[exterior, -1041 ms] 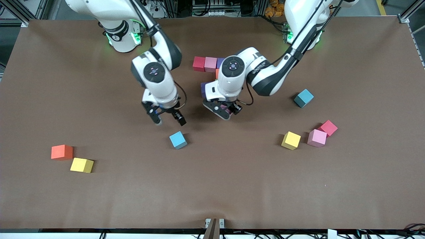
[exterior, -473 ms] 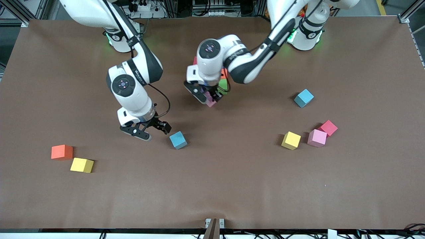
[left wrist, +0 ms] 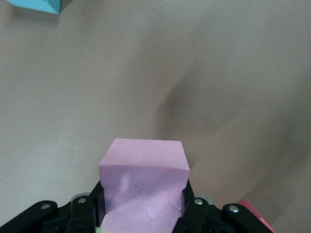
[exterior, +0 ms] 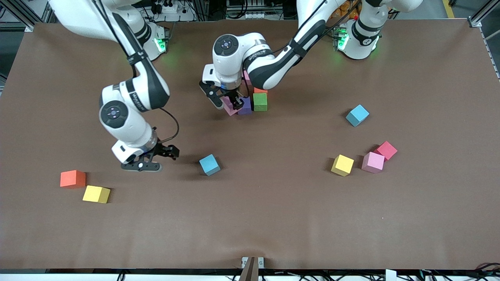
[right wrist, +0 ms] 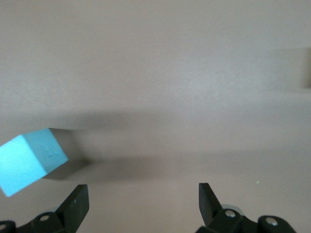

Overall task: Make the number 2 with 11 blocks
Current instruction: 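Carry pink to the stack with the left gripper while the right gripper reaches cyan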

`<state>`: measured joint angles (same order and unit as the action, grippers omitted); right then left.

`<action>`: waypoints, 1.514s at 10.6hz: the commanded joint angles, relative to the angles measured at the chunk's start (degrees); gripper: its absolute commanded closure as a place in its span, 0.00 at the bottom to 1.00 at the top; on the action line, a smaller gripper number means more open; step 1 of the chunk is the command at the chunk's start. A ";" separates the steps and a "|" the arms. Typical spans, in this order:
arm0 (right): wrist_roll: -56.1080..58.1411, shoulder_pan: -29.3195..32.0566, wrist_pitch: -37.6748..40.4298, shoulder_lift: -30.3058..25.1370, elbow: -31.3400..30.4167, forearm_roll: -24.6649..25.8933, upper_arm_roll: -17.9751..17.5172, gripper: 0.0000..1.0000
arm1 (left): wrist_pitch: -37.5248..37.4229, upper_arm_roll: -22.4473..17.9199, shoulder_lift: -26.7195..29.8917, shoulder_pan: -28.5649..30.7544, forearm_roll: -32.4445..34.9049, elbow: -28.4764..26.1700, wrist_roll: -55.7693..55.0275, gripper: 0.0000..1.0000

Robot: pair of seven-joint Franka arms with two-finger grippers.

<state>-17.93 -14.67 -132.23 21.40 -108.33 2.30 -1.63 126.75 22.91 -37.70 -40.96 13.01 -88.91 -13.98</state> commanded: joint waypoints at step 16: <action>10.11 3.42 -0.05 0.83 0.49 0.25 -0.92 0.00 | -0.01 -0.59 -8.10 -5.35 9.23 7.70 15.03 0.41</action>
<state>-7.87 -12.07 -132.23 21.74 -108.33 2.30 -1.73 126.94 22.55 -45.16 -45.38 20.81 -81.94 0.23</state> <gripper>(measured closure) 0.000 0.405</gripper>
